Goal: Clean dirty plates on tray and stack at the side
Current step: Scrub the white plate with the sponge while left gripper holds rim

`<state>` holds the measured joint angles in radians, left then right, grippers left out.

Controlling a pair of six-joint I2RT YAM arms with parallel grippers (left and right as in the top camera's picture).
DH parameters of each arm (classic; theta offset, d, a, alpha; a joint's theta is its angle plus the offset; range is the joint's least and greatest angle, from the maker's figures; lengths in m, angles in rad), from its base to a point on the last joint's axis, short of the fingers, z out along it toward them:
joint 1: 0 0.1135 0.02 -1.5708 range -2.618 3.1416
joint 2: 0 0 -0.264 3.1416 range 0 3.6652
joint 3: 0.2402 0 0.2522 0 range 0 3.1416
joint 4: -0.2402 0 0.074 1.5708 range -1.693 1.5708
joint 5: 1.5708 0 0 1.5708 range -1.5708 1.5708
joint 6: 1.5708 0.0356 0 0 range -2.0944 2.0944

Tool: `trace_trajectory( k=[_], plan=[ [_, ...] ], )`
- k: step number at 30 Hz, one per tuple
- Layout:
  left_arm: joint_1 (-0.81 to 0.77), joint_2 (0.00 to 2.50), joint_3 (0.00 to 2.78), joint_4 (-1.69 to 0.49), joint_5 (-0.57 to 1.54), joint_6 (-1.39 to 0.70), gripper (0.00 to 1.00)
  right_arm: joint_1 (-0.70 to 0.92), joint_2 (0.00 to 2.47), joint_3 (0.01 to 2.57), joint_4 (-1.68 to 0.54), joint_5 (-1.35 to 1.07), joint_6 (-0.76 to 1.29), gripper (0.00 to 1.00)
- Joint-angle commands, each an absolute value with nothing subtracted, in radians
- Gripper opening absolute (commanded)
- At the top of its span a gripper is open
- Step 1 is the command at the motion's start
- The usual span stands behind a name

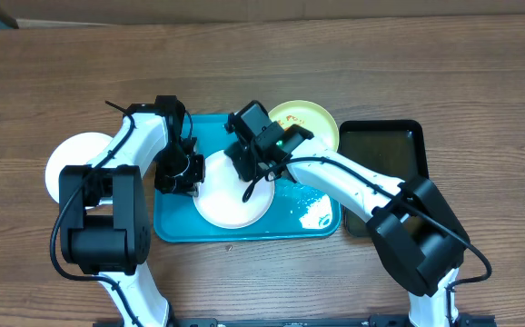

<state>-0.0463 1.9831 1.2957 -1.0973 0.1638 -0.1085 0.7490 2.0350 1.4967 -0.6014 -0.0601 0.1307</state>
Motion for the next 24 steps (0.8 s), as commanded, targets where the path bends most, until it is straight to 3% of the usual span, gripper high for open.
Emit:
trace_trajectory(
  k=[1, 12, 24],
  plan=[
    [-0.053, 1.981, 1.283, -1.1, 0.147, -0.112, 0.04, 0.751, 2.039, 1.514, -0.604, 0.029, 0.009, 0.04],
    [-0.053, 1.981, 1.283, -1.103, 0.15, -0.112, 0.04, 0.75, 2.106, 1.489, -0.605, 0.029, -0.008, 0.04],
    [-0.053, 1.981, 1.283, -1.103, 0.149, -0.112, 0.04, 0.751, 2.107, 1.501, -0.856, 0.016, 0.117, 0.04]
  ],
)
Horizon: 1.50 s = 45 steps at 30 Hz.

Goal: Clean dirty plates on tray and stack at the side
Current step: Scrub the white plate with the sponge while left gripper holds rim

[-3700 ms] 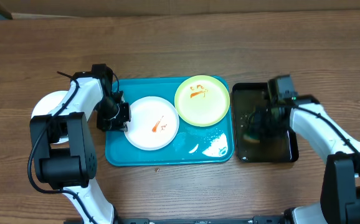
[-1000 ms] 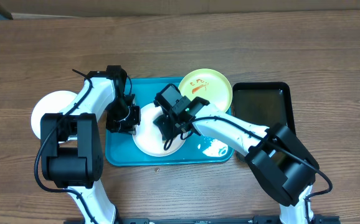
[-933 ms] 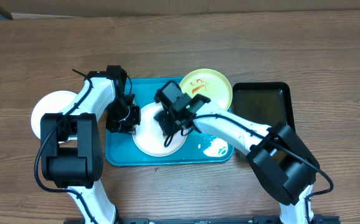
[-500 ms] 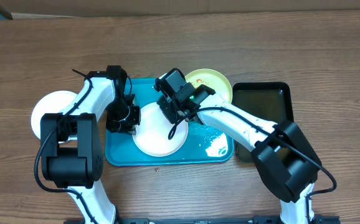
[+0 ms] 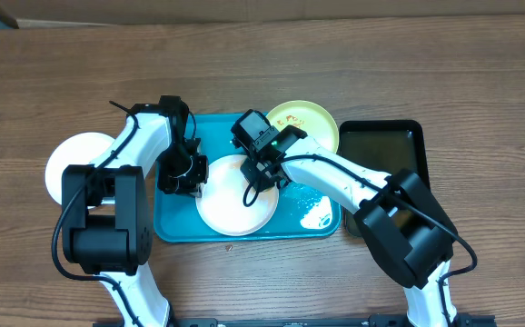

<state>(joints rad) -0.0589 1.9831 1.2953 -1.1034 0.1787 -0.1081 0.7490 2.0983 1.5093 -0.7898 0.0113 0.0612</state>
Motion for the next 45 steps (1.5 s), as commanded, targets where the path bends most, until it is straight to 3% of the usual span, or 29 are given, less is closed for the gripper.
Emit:
trace_trajectory(
  k=[1, 11, 22, 28, 45],
  plan=[
    [-0.053, 1.981, 1.283, -1.103, 0.149, -0.112, 0.04, 0.751, 2.105, 1.506, -0.868, 0.011, 0.117, 0.04],
    [-0.053, 1.981, 1.283, -1.103, 0.149, -0.112, 0.04, 0.75, 1.969, 1.632, -0.901, -0.035, 0.116, 0.04],
    [-0.053, 1.981, 1.283, -1.103, 0.15, -0.113, 0.04, 0.75, 2.059, 1.621, -0.819, -0.033, 0.101, 0.04],
    [-0.053, 1.981, 1.283, -1.11, 0.15, -0.112, 0.04, 0.743, 2.104, 1.62, -0.707, 0.142, 0.097, 0.04],
    [-0.054, 1.981, 1.283, -1.11, 0.15, -0.112, 0.04, 0.728, 2.136, 1.551, -0.83, 0.116, 0.11, 0.04]
  ],
)
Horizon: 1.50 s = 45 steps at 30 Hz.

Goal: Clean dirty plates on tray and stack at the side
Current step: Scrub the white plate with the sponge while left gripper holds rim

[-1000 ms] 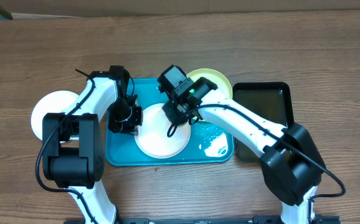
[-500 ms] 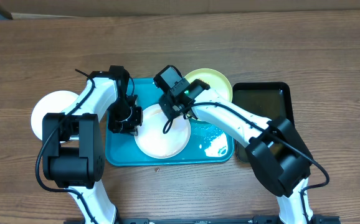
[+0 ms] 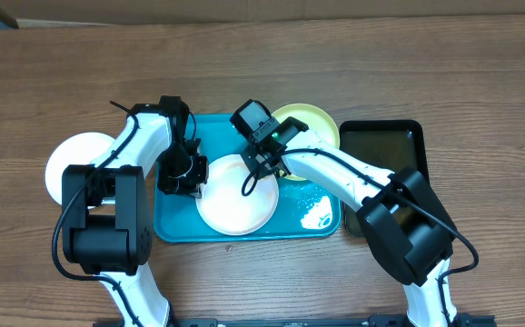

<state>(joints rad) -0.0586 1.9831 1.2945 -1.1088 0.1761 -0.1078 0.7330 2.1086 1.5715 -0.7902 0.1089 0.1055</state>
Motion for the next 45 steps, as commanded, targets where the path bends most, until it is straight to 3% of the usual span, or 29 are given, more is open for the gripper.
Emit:
trace_trajectory(
  k=[1, 7, 18, 26, 37, 45],
  plan=[
    [-0.054, 1.981, 1.283, -1.11, 0.149, -0.112, 0.04, 0.728, 2.132, 1.551, -0.846, 0.149, 0.146, 0.04],
    [-0.054, 1.981, 1.283, -1.11, 0.15, -0.112, 0.04, 0.728, 2.037, 1.57, -0.878, 0.287, 0.245, 0.04],
    [-0.054, 1.981, 1.283, -1.107, 0.149, -0.112, 0.04, 0.728, 1.88, 1.573, -0.919, 0.212, 0.267, 0.04],
    [-0.054, 1.981, 1.283, -1.106, 0.15, -0.112, 0.04, 0.733, 1.926, 1.572, -0.81, -0.063, 0.152, 0.04],
    [-0.054, 1.981, 1.283, -1.106, 0.15, -0.113, 0.04, 0.731, 2.119, 1.572, -0.779, -0.069, 0.047, 0.04],
    [-0.054, 1.981, 1.283, -1.11, 0.15, -0.112, 0.04, 0.712, 2.139, 1.572, -0.839, 0.013, 0.109, 0.04]
  ],
)
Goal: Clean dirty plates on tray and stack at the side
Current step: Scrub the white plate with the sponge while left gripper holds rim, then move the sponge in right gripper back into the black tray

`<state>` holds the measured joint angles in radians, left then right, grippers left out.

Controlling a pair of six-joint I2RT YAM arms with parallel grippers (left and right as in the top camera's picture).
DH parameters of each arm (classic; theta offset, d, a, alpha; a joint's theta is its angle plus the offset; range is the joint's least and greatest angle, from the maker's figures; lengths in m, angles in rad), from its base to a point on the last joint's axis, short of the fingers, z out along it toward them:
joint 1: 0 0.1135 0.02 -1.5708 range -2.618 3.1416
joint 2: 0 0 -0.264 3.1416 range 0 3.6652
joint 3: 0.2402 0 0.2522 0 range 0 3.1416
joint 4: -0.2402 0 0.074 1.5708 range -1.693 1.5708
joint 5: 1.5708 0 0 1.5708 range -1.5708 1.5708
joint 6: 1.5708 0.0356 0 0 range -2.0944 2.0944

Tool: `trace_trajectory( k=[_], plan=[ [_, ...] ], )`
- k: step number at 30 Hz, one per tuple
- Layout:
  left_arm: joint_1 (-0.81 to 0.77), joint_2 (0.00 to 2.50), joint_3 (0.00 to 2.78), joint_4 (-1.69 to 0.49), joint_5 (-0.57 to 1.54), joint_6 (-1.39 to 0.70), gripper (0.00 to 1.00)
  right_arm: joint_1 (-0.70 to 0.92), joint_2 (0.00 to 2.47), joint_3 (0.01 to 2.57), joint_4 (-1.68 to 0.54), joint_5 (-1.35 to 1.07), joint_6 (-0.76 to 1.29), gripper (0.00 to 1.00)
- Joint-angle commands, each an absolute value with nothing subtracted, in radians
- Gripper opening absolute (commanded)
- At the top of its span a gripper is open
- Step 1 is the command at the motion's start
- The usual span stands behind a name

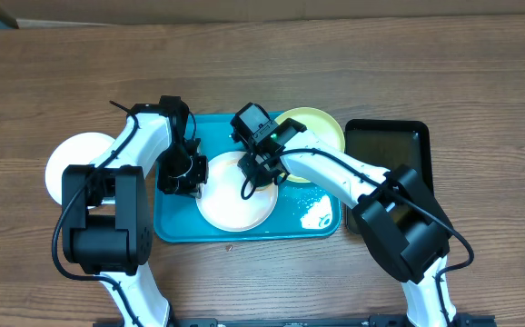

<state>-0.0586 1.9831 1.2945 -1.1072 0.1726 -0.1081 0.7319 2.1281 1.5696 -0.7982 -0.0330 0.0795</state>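
A white plate (235, 202) lies on the teal tray (176, 222). My left gripper (190, 174) sits at the plate's left rim; its jaws are too dark and small to read. My right gripper (253, 171) hangs over the plate's upper part, and a thin dark tool trails from it onto the plate; its grip is unclear. A pale yellow plate (312, 127) with food marks rests half over the tray's upper right corner. Another white plate (70, 159) lies on the table to the left, partly under the left arm.
A black tray (390, 150) sits to the right of the teal tray. Wet smears (315, 211) glint in the teal tray's lower right. Cardboard edges show at the far top left corner of the wooden table.
The right gripper has shifted slightly over the white plate's upper part. The yellow plate and the black tray sit a little further right. The left arm is unchanged.
At first the right gripper was over the white plate's upper edge with the left gripper at its left rim. Then the plate lay slightly lower and further right, with the right gripper more over it. Since then the right gripper has made small shifts above it while the left stayed put.
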Motion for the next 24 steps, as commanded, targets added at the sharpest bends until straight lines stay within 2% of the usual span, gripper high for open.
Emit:
trace_trajectory(
  k=[1, 6, 12, 21, 24],
  plan=[
    [-0.054, 1.981, 1.283, -1.11, 0.15, -0.112, 0.04, 0.712, 2.139, 1.572, -0.862, 0.014, 0.128, 0.04],
    [-0.054, 1.981, 1.283, -1.11, 0.15, -0.112, 0.04, 0.712, 2.138, 1.572, -0.961, -0.069, 0.213, 0.04],
    [-0.054, 1.981, 1.283, -1.11, 0.15, -0.112, 0.04, 0.712, 2.121, 1.578, -1.007, -0.18, 0.219, 0.04],
    [-0.054, 1.981, 1.283, -1.114, 0.15, -0.112, 0.04, 0.688, 1.971, 1.642, -1.047, -0.122, 0.32, 0.04],
    [-0.054, 1.981, 1.283, -1.114, 0.149, -0.112, 0.04, 0.607, 1.868, 1.642, -1.063, -0.089, 0.388, 0.04]
  ],
)
